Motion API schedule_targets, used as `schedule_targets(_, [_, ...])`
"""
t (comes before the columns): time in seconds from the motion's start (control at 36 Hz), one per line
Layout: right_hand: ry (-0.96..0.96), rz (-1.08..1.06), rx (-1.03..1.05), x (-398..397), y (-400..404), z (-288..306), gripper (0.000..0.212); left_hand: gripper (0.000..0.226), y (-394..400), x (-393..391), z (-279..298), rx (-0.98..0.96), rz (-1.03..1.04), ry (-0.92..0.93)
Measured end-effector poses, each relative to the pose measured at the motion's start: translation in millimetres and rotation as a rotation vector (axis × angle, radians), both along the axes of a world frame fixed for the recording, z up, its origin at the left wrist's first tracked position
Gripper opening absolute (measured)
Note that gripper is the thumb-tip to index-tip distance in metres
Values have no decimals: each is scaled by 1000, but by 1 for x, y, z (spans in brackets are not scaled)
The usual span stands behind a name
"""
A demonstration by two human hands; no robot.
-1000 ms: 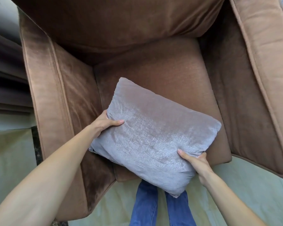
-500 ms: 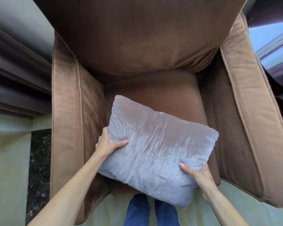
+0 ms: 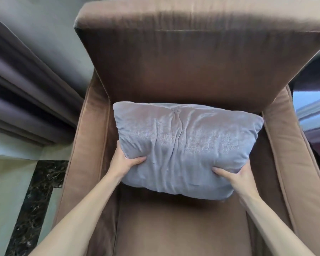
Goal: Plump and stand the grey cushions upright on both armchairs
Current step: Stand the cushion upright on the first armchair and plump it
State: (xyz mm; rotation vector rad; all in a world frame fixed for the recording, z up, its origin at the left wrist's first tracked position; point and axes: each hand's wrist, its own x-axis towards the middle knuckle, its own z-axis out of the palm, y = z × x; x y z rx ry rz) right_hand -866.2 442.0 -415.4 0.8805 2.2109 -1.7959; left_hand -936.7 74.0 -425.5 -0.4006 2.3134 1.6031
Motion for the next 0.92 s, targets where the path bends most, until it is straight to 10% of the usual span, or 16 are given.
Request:
schedule_targets(0.61, [-16,120,149,-115,32,-39,77,102,19,-66,-38,55,191,-333])
schedule_targets(0.92, [-63,112,301,-122,32,-30,84,106,8,-91,-25,204,-153,-335])
